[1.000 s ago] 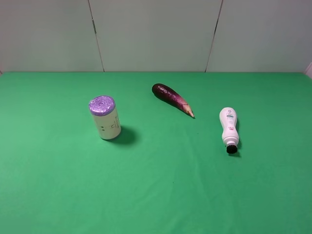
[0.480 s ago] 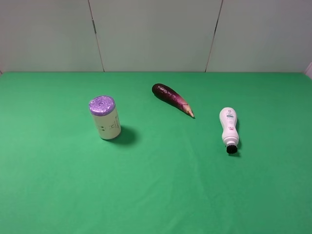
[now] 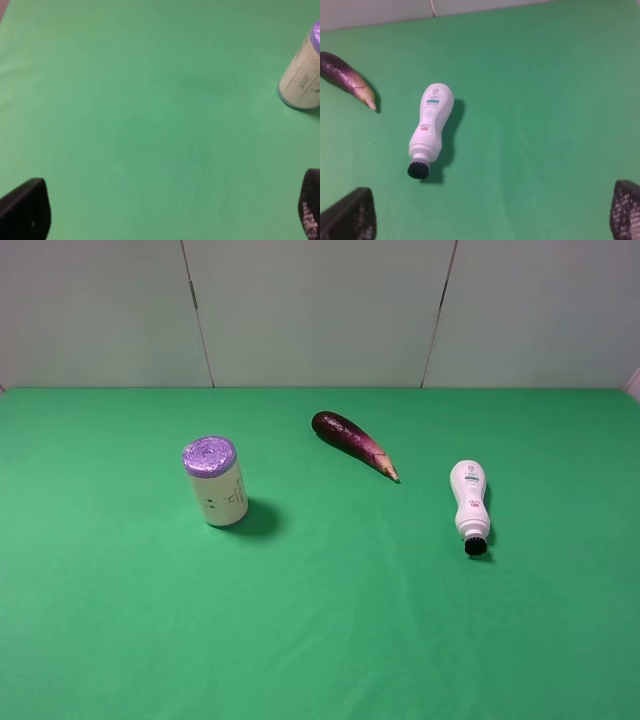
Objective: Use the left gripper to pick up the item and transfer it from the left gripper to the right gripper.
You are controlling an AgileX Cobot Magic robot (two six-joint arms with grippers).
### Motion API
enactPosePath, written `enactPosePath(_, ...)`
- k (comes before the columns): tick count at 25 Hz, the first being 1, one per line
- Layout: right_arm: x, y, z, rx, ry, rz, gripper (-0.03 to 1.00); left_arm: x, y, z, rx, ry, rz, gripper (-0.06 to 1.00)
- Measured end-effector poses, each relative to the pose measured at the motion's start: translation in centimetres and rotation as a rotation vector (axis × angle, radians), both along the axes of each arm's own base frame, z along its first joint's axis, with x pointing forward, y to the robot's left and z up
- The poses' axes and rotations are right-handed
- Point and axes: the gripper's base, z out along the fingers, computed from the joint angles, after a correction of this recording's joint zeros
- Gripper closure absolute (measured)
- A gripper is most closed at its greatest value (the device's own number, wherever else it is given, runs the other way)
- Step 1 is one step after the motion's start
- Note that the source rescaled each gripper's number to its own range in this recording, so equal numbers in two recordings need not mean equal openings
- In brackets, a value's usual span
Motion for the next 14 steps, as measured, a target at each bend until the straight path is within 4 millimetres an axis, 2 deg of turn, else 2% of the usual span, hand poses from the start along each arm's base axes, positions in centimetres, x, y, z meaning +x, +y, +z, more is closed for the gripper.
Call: enactPosePath(14,0.0,0.0,0.0,0.0,0.0,0.0,-0.03,0.0,0.01,0.0,0.001,0.0,0.0,-0.06)
